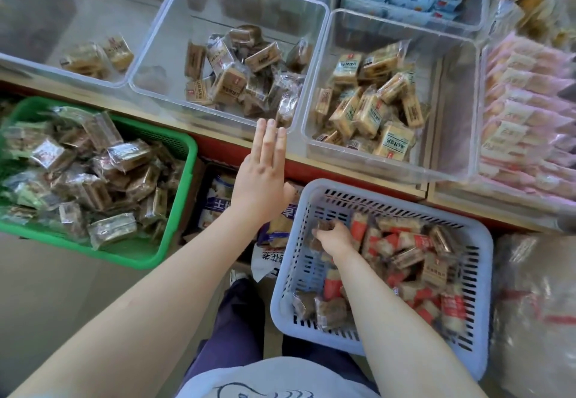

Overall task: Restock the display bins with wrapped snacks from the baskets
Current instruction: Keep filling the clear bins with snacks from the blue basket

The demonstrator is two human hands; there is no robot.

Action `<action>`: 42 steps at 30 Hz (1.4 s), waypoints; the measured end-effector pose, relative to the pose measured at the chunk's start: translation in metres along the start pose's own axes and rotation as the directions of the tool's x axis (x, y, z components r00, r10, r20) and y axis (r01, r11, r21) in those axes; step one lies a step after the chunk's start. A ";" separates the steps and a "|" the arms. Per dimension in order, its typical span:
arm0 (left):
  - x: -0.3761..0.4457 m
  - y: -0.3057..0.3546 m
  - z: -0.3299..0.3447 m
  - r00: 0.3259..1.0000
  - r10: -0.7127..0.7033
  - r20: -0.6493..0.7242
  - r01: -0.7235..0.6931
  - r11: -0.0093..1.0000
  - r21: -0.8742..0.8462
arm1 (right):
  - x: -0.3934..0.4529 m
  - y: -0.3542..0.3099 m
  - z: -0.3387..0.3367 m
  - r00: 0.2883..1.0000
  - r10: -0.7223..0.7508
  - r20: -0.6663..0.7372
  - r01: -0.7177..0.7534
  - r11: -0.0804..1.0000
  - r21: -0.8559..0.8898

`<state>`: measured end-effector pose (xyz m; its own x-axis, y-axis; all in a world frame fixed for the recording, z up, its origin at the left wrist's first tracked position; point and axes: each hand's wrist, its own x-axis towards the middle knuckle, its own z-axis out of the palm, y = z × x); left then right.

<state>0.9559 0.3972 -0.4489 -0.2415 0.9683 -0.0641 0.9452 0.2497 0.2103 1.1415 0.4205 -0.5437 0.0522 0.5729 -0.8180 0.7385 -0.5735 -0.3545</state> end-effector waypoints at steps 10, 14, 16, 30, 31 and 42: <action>-0.001 0.002 -0.012 0.998 -0.001 0.056 0.003 0.999 -0.033 | -0.086 -0.039 -0.073 0.908 -0.300 0.291 -0.131 0.457 0.880; 0.001 0.006 -0.019 0.996 -0.016 0.092 0.019 0.999 -0.036 | -0.119 -0.109 -0.096 0.855 -0.469 0.222 0.010 0.443 0.897; 0.001 0.004 -0.022 0.994 0.001 0.109 0.001 1.000 -0.020 | -0.116 -0.151 -0.094 0.857 -0.486 0.172 0.089 0.468 0.879; 0.004 -0.001 -0.024 0.991 -0.007 0.131 0.009 1.000 -0.016 | -0.100 -0.163 -0.081 0.809 -0.575 0.122 0.339 0.625 0.703; 0.003 -0.001 -0.023 0.993 -0.011 0.116 0.012 1.000 -0.014 | -0.097 -0.143 -0.081 0.825 -0.551 0.127 0.349 0.672 0.653; 0.002 0.011 0.001 0.997 -0.071 0.020 0.071 0.997 -0.009 | -0.028 0.050 -0.035 0.998 -0.060 0.033 0.064 0.652 -0.756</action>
<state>0.9660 0.4014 -0.4472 -0.3031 0.9478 -0.0987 0.9236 0.3177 0.2145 1.2009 0.3967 -0.5229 -0.0141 0.5866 -0.8098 0.9926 0.1056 0.0592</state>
